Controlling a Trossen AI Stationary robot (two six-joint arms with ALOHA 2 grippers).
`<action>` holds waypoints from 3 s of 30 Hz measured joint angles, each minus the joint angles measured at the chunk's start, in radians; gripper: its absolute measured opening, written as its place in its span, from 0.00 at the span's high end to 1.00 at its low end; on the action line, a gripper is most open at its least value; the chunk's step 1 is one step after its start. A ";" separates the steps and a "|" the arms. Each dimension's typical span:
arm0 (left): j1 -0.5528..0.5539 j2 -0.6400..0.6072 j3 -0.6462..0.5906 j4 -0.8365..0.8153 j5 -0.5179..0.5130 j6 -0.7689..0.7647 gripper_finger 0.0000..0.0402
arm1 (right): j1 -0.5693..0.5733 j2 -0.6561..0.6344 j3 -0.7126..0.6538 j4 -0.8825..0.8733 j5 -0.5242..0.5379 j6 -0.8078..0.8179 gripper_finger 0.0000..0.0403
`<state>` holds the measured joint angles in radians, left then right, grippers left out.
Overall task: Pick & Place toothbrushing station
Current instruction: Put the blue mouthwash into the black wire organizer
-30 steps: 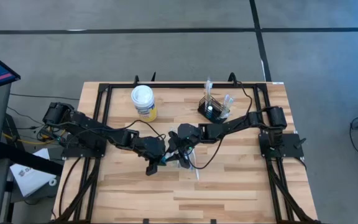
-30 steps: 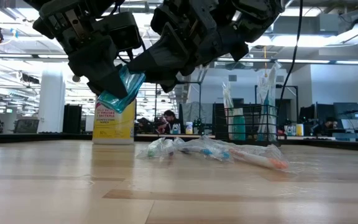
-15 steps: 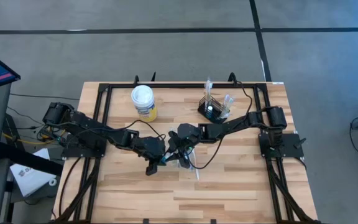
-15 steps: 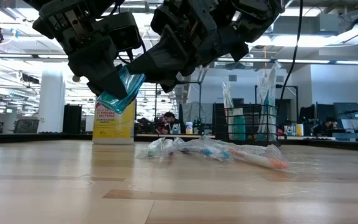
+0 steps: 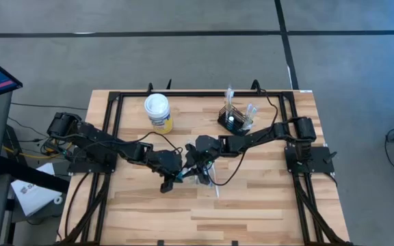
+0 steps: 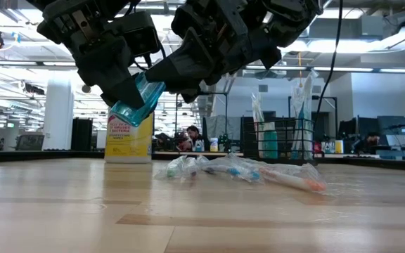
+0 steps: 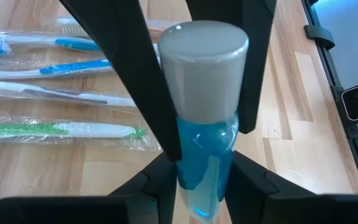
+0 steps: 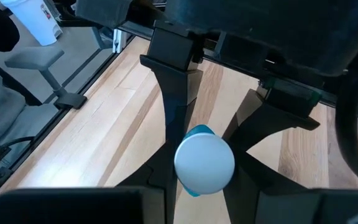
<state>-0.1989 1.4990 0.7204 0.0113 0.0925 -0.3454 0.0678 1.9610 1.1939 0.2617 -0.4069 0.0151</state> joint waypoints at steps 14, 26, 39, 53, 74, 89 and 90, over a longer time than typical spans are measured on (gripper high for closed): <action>0.005 -0.008 0.002 -0.009 -0.006 0.021 0.71 | -0.005 -0.062 -0.001 -0.120 0.021 -0.023 0.79; 0.004 -0.196 -0.063 -0.050 -0.176 0.024 0.60 | -0.008 -0.185 -0.002 -0.324 0.099 -0.026 0.79; 0.002 -0.230 -0.129 0.103 -0.201 0.019 0.64 | -0.072 -0.384 -0.001 -0.634 0.244 0.015 0.79; 0.002 -0.230 -0.128 0.162 -0.201 0.032 0.64 | -0.258 -0.553 0.000 -0.934 0.282 0.075 0.79; 0.002 -0.230 -0.128 0.187 -0.202 0.035 0.64 | -0.470 -0.567 0.147 -1.169 0.278 -0.020 0.79; 0.002 -0.230 -0.128 0.193 -0.206 0.035 0.64 | -0.599 -0.566 0.155 -1.212 0.278 -0.119 0.79; 0.002 -0.230 -0.128 0.194 -0.206 0.035 0.64 | -0.603 -0.566 0.155 -1.212 0.278 -0.126 0.79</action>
<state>-0.1967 1.2686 0.5926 0.2050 -0.1135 -0.3103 -0.5354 1.3952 1.3491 -0.9498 -0.1291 -0.1114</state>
